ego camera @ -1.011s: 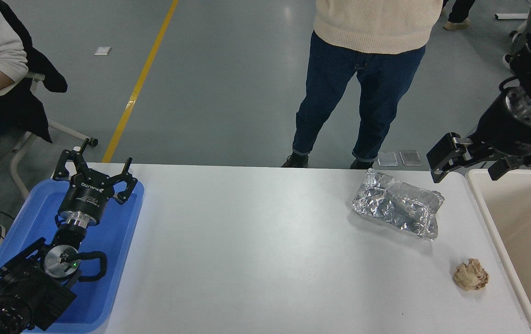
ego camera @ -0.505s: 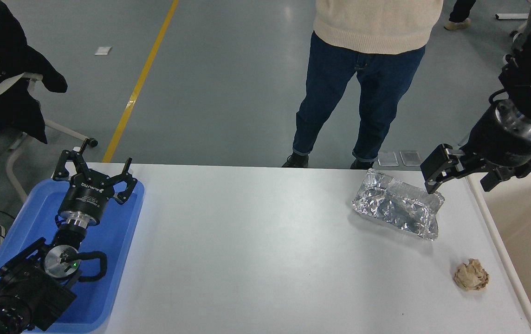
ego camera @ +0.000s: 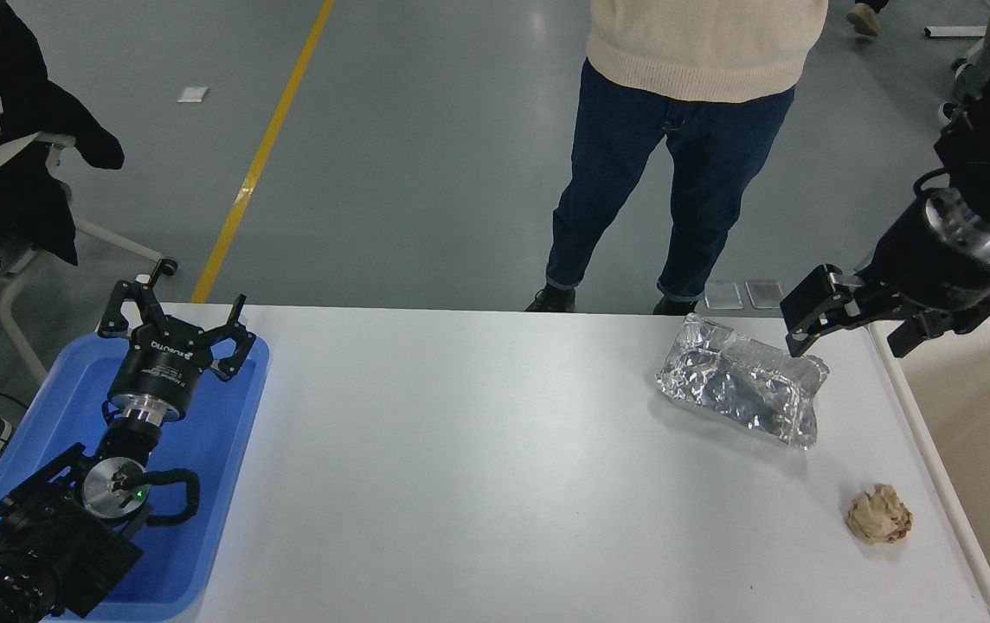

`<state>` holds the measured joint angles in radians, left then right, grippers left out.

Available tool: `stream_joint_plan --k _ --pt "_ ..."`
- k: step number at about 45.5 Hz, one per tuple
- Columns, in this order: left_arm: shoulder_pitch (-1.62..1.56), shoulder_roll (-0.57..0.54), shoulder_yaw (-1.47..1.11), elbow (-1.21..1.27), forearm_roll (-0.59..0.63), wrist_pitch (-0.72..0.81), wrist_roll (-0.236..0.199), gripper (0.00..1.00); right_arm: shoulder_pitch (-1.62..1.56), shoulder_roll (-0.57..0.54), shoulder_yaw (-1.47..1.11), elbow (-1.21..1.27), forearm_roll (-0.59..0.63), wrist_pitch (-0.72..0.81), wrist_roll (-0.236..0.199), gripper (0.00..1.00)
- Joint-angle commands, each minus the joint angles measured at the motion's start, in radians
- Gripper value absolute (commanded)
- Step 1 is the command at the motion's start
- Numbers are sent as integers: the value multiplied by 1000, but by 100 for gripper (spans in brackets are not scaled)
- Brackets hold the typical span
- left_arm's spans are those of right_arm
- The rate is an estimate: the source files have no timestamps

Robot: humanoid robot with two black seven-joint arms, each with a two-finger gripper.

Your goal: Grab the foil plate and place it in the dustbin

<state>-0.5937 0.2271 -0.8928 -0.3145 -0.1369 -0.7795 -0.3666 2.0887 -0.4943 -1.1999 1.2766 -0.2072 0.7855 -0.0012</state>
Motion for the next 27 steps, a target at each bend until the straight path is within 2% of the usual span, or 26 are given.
stream_joint_plan --k 1,15,20,27 --pt "0 0 0 0 0 0 0 100 -249 -15 13 -189 121 -69 0 100" --pt "-2 -2 0 0 0 0 0 100 -478 26 94 -235 126 -520 0 100" --pt "-2 -2 0 0 0 0 0 100 -530 71 111 -267 126 -601 0 100" --pt "-2 -2 0 0 0 0 0 100 -627 106 163 -379 115 -634 -2 100"
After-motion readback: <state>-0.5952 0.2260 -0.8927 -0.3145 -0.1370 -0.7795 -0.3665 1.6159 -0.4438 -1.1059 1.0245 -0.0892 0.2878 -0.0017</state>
